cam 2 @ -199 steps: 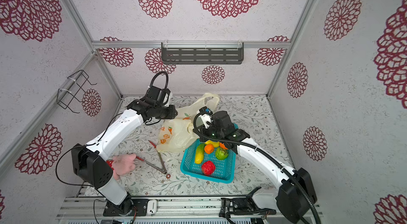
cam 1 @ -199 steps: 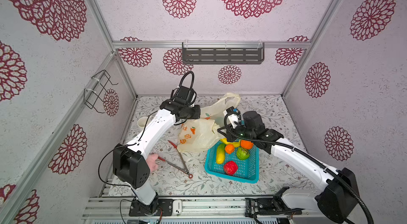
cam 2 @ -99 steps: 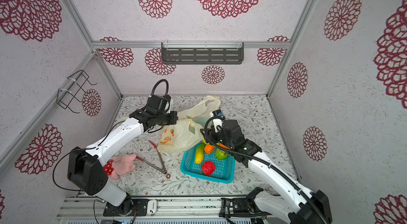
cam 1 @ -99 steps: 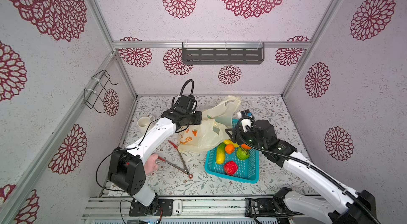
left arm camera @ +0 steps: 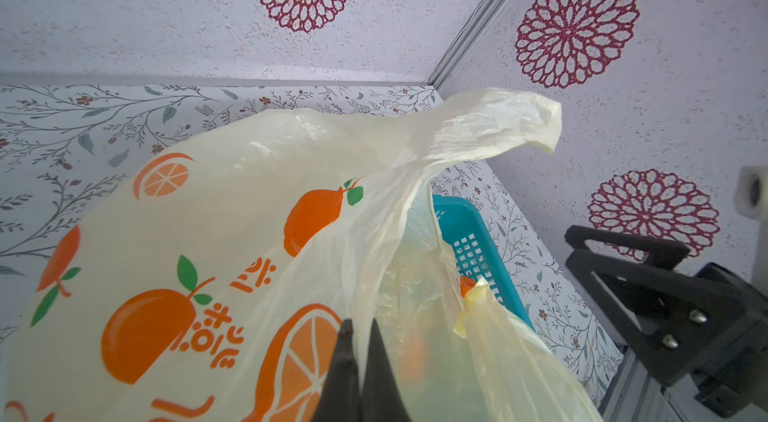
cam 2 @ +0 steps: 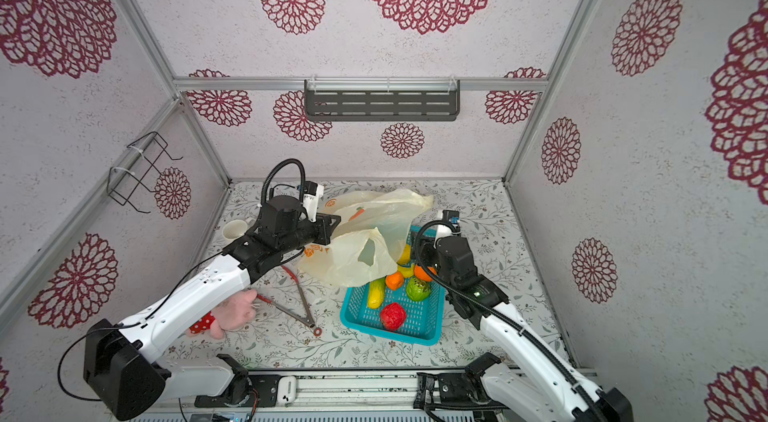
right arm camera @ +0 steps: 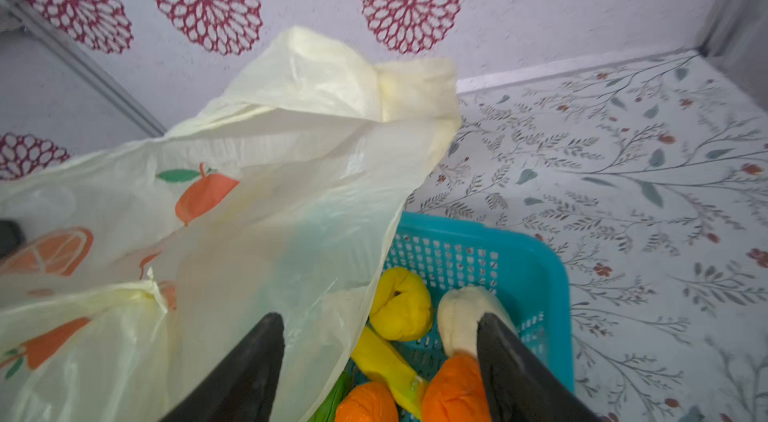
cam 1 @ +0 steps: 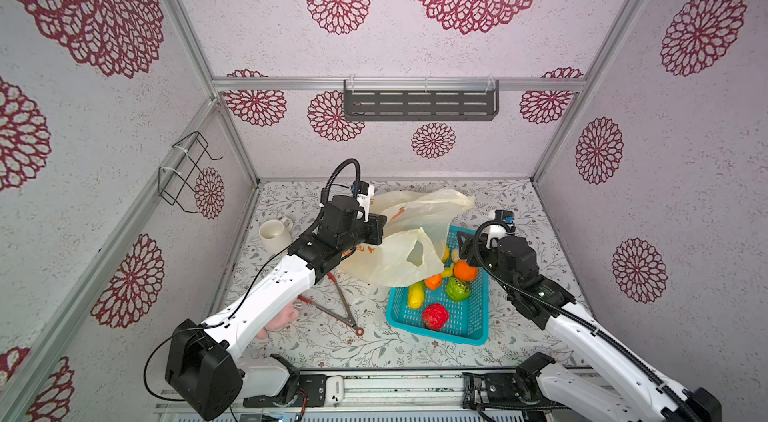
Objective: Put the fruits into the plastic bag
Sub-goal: 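Lower the right gripper into the basket onto the green fruit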
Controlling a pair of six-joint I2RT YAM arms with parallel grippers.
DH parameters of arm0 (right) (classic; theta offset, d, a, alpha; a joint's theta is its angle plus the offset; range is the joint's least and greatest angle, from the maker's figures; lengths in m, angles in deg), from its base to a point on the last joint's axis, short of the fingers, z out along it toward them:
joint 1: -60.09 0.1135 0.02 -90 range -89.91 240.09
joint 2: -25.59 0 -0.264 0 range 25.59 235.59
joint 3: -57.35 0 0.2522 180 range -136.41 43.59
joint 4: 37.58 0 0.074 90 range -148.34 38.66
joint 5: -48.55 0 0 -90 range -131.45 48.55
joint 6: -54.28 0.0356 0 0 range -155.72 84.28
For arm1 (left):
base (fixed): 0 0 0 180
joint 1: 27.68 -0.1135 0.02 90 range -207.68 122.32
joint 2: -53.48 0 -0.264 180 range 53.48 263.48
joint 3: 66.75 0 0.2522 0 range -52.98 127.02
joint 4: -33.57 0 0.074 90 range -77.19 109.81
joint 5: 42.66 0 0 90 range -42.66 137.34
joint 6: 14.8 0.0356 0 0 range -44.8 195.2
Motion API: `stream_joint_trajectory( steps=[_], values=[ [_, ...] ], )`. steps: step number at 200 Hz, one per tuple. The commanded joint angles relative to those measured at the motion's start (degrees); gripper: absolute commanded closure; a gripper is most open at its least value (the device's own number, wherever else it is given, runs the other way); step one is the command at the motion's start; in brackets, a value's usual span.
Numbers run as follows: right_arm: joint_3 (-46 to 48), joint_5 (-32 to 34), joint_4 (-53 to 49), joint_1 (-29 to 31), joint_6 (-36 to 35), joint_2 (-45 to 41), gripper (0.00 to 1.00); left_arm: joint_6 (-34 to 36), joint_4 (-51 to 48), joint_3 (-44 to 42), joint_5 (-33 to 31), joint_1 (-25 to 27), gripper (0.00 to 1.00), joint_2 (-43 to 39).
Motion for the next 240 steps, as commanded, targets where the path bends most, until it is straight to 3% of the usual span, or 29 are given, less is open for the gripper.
stream_joint_trajectory(
  steps=[1,40,95,170,240],
  values=[
    [-3.15,-4.65,-2.18,-0.71,3.11,2.54,0.24,-0.36,2.89,-0.29,-2.19,-0.01,1.0,-0.05],
    [-7.2,-5.62,-12.88,-3.71,3.87,9.57,0.24,-3.09,2.5,-0.2,-6.32,0.06,1.0,-0.13],
    [-13.78,-9.29,-26.46,-3.78,-2.01,20.95,0.23,-2.76,2.02,-0.55,-8.97,0.07,1.0,-0.89],
    [-18.88,-1.88,-37.27,-3.19,-9.67,28.17,0.21,-3.56,1.77,-0.55,-9.25,0.1,1.0,-0.71],
    [-21.06,-4.56,-40.81,0.4,-13.02,31.85,0.22,-3.5,1.57,-0.39,-9.3,0.13,1.0,-0.36]
  ],
)
